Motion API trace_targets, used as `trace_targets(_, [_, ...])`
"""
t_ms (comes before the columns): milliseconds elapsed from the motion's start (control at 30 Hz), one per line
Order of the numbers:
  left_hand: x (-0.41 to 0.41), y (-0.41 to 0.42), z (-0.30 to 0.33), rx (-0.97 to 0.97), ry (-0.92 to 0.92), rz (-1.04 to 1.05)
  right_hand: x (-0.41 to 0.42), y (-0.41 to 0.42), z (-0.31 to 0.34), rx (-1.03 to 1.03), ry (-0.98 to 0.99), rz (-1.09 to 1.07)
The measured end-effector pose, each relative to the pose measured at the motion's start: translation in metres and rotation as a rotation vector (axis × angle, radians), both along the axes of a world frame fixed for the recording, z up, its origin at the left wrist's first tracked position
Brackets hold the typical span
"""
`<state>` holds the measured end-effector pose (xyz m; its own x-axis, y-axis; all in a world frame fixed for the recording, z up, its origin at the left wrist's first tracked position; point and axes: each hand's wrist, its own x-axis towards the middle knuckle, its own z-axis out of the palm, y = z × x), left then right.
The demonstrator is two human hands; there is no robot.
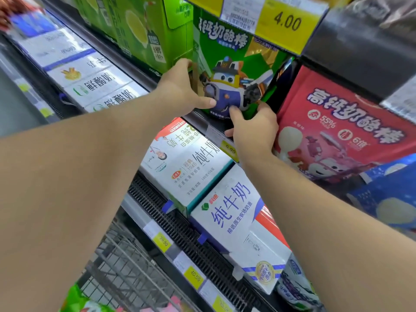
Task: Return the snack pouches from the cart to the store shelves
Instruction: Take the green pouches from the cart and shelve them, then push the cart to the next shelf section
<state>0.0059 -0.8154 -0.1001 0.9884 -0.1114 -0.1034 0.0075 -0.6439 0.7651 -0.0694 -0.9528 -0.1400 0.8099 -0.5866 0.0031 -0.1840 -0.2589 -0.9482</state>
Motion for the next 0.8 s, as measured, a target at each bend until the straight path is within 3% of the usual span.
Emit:
trace_targets(200, [-0.041, 0.021, 0.005, -0.123, -0.017, 0.042, -0.045, 0.017, 0.013, 0.16, -0.016, -0.058])
trace_targets(333, [-0.083, 0.035, 0.007, -0.105, 0.075, -0.028, -0.091, 0.022, 0.022, 0.223, 0.043, -0.061])
trace_targets(600, [-0.199, 0.069, 0.051, 0.093, 0.237, -0.315, -0.22, 0.021, 0.078, 0.128, 0.267, -0.027])
trace_targets(800, [-0.287, 0.103, 0.1, 0.236, 0.325, -0.489, -0.331, 0.043, 0.126, 0.144, 0.307, -0.019])
